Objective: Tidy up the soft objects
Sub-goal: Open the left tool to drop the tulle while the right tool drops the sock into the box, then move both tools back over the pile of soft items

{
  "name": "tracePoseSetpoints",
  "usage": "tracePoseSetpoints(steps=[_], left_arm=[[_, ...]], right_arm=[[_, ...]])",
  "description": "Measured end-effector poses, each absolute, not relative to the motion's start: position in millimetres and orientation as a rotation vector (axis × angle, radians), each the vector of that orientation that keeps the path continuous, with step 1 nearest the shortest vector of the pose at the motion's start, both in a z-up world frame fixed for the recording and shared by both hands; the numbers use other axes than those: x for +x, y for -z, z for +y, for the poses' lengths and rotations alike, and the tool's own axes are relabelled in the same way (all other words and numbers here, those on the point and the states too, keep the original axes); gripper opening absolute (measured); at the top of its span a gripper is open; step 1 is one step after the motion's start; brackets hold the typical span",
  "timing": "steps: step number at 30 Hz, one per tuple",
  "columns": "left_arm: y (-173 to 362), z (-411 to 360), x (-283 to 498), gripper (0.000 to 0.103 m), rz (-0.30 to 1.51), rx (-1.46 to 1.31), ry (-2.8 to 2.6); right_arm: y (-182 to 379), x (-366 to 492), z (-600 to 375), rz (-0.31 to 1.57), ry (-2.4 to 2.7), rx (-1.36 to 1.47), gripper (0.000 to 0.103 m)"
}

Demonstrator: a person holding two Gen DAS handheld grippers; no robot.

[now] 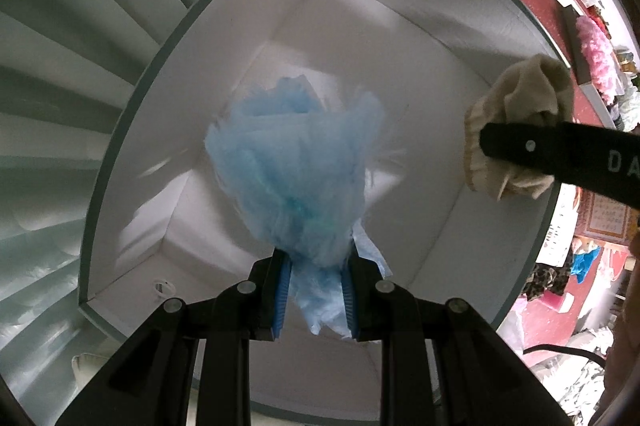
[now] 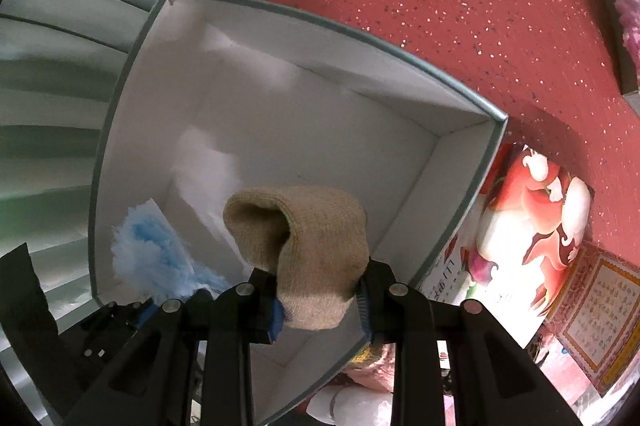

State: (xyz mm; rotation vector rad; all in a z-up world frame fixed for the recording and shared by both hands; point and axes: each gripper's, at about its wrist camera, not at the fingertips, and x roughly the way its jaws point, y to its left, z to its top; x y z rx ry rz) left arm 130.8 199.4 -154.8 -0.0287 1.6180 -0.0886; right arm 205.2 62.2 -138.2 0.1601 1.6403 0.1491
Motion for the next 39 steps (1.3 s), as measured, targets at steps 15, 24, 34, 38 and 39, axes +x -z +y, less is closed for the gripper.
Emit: tracePoseSetpoints(steps=[15, 24, 34, 38, 39], left_arm=[[153.1, 191.3, 128.5, 0.027, 1.606, 0.0, 0.075], [149.9, 187.2, 122.1, 0.058, 1.6, 0.008, 0.053], [139.1, 186.3, 119.5, 0.088, 1.612, -0.035, 0.057], [127.4, 183.7, 113.8, 0.089, 1.604, -0.074, 0.096], [124.6, 184.3, 112.3, 0.09, 1.604, -0.094, 0.113]], right_arm=[[124.4, 187.6, 61.4, 1.625, -0.177, 0.137, 0.03], [126.3, 183.1, 59.9, 1.606, -0.216, 0.175, 0.071], [101.2, 181.5, 46.7, 1.555, -0.238, 0.281, 0.103], [85.7, 178.0, 30.6, 1.544, -0.238, 0.357, 0.103], [80.8, 173.9, 24.9, 1.54, -0.243, 0.381, 0.103]])
